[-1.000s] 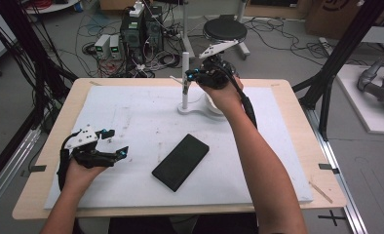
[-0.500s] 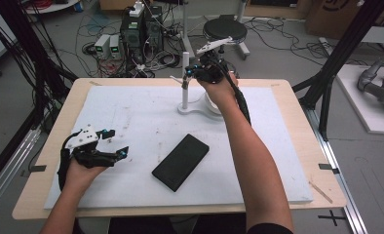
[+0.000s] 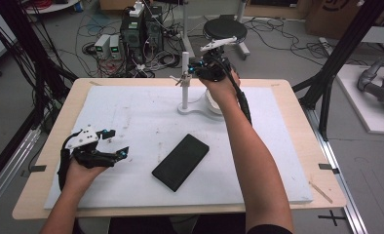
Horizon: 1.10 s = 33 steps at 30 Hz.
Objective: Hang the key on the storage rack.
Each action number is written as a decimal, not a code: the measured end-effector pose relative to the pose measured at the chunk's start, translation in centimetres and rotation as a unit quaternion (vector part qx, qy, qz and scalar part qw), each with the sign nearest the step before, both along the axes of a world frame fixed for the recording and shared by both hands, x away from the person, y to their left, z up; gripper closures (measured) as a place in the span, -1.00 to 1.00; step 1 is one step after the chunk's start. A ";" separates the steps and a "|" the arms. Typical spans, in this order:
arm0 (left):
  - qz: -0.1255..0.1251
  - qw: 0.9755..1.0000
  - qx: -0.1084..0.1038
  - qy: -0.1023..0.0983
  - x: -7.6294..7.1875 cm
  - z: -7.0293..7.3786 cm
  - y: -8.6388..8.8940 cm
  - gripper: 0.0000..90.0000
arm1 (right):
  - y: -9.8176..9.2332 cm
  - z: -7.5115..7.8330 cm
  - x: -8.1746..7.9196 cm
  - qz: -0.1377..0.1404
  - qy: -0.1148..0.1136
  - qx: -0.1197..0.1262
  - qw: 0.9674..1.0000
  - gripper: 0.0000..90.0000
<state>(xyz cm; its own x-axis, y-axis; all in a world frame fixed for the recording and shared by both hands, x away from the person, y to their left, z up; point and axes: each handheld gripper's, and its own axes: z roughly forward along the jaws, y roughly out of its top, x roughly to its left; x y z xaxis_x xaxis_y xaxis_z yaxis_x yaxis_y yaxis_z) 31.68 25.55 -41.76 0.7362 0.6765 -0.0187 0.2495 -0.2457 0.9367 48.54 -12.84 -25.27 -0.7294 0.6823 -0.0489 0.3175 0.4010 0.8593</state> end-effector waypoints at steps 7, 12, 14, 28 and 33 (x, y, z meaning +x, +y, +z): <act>-0.004 1.000 -0.001 0.000 0.0 0.1 -0.1 -0.68 | -1.8 0.8 -2.3 -0.002 -0.021 0.002 1.000 0.41; -0.008 1.000 -0.006 -0.001 -0.2 0.3 -0.5 -0.68 | -4.0 -0.1 -4.5 -0.003 -0.018 0.003 1.000 0.11; -0.010 1.000 -0.006 -0.002 -0.3 0.4 -0.6 -0.68 | -5.0 -0.7 -5.6 -0.006 -0.023 0.003 1.000 0.07; -0.014 1.000 -0.005 0.003 -0.3 0.3 -0.8 -0.68 | -12.7 -4.4 -11.5 -0.046 -0.034 0.029 0.998 -0.27; -0.020 1.000 -0.015 0.010 -0.3 0.3 -0.8 -0.68 | -14.4 -6.5 -13.2 -0.054 -0.032 0.044 0.997 -0.28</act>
<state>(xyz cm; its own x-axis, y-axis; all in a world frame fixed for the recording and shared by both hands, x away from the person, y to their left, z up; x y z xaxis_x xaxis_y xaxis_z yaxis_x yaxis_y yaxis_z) 31.42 24.74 -41.50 0.7616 0.6458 -0.0537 0.2594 -0.2280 0.9385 35.35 -27.20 -31.78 -0.6494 0.7599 -0.0300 0.2981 0.2906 0.9092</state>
